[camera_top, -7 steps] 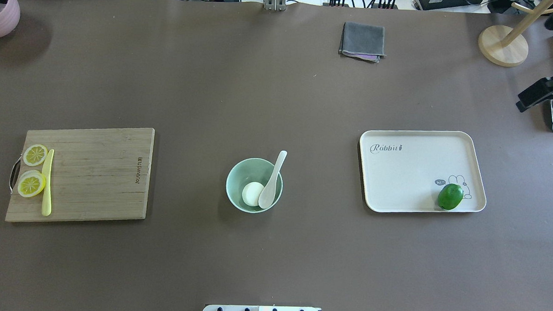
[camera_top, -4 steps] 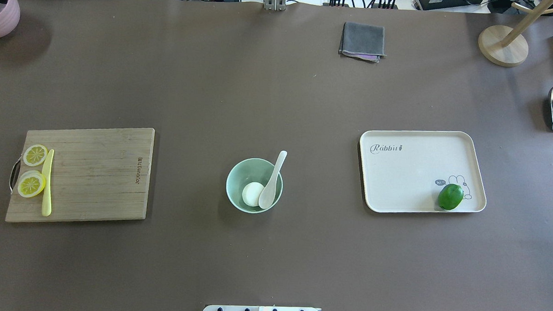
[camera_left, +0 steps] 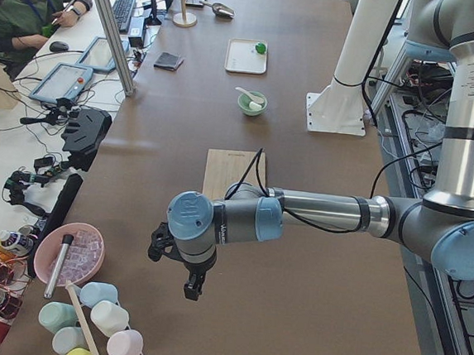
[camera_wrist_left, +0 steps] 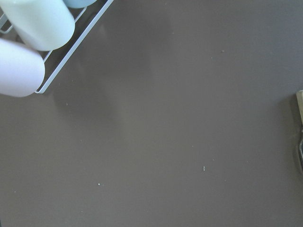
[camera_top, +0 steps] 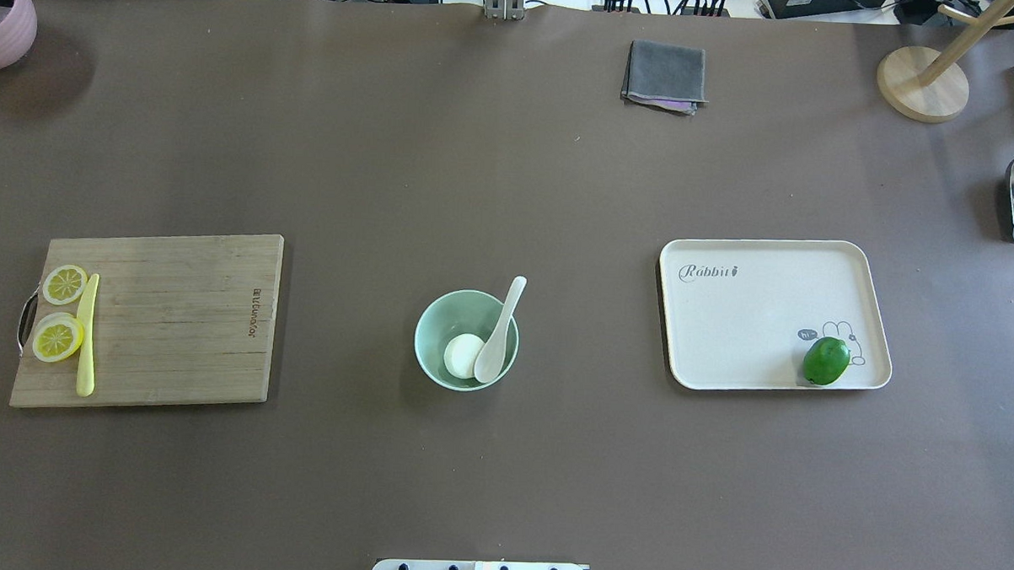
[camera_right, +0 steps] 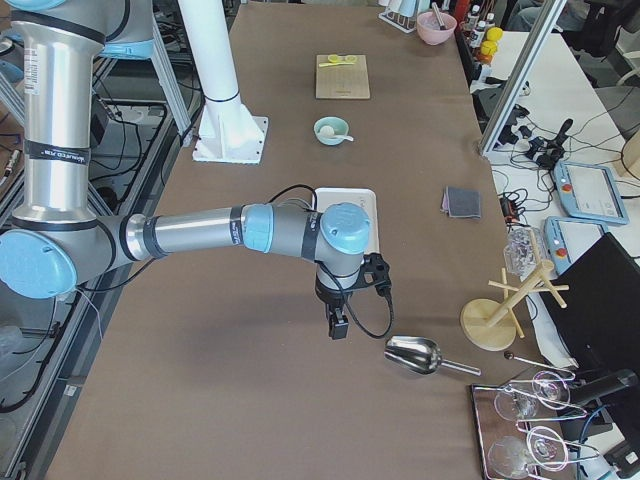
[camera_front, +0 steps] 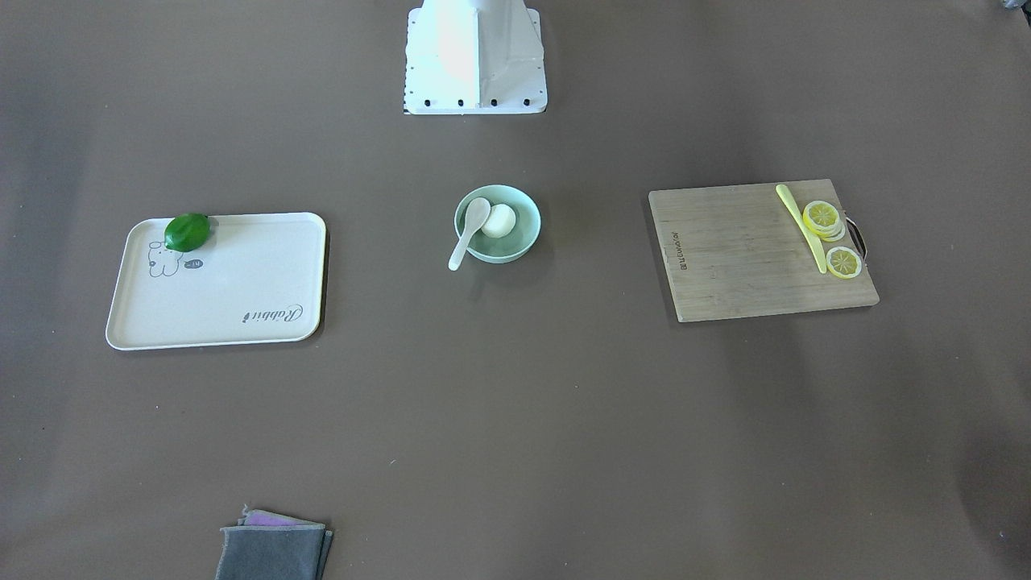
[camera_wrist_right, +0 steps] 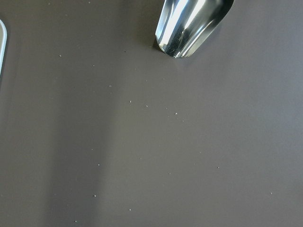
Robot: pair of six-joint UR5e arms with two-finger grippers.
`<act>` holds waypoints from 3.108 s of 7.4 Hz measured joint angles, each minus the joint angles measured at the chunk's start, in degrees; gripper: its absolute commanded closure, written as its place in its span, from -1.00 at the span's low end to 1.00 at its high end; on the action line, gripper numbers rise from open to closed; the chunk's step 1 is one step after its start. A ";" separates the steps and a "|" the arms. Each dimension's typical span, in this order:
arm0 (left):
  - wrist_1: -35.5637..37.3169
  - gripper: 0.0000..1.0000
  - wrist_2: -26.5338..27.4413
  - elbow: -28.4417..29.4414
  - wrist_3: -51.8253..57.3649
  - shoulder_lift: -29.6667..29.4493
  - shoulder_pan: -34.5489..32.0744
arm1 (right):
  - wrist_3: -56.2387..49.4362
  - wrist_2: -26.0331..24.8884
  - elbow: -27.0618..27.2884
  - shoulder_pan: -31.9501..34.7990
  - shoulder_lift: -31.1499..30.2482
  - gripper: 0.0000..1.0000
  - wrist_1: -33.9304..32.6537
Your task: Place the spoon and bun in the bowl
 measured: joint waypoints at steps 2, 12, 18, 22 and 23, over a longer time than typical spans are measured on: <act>-1.44 -0.96 0.22 -2.76 0.15 0.36 -0.24 | -0.15 0.24 0.26 0.14 -0.17 -1.00 0.01; -2.88 -0.96 0.15 -3.91 0.21 3.18 -0.38 | -0.36 2.64 -0.09 0.16 -0.34 -1.00 -0.01; -2.88 -0.96 -0.14 -4.02 -0.06 3.39 -0.24 | -0.67 2.76 0.00 0.09 -0.66 -1.00 0.05; -2.94 -0.96 -0.18 -4.34 -0.06 3.41 -0.21 | -0.69 2.80 0.24 0.13 -0.69 -1.00 0.05; -2.96 -0.96 -0.18 -4.41 -0.06 3.44 -0.21 | -0.72 2.90 0.27 0.14 -0.72 -1.00 0.05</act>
